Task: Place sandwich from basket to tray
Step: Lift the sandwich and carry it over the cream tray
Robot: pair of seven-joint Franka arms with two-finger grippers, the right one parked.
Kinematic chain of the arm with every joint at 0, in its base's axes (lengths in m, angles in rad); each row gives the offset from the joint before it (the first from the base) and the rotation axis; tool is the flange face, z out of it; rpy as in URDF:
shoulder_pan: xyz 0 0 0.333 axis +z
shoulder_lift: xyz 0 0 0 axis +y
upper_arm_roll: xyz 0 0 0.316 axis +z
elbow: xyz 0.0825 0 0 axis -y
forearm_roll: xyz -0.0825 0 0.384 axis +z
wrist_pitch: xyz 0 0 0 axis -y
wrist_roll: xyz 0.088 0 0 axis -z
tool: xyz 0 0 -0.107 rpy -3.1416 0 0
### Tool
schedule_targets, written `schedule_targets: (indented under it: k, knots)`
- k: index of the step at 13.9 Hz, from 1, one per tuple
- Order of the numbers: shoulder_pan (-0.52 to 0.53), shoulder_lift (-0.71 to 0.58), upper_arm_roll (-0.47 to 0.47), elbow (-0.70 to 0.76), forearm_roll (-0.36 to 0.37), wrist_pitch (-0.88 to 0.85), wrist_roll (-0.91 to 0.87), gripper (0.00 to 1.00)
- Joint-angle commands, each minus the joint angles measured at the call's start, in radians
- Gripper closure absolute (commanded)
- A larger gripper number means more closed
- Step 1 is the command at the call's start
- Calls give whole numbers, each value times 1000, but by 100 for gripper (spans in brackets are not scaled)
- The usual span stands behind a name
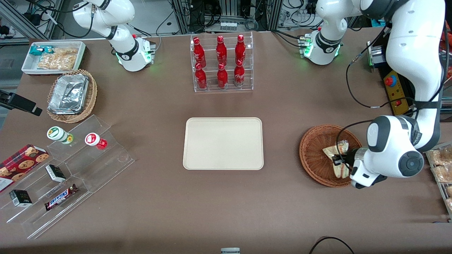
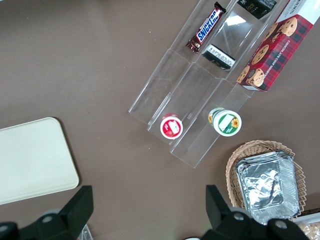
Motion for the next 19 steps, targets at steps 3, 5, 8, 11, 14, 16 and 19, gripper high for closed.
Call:
schedule_targets:
  k: [3, 5, 8, 11, 14, 16, 19]
  knots:
    - [-218, 17, 5, 93, 0, -53, -187, 87]
    - [-307, 57, 5, 151, -3, -50, -270, 87]
    - [-448, 152, 5, 275, -2, -27, -416, 87]
    - [-559, 253, 8, 369, 6, 44, -503, 85]
    - [-662, 301, 15, 383, 33, 114, -581, 85]
    - [-696, 313, 14, 381, 56, 118, -624, 85]
    - [-722, 349, 14, 381, 65, 142, -644, 81]
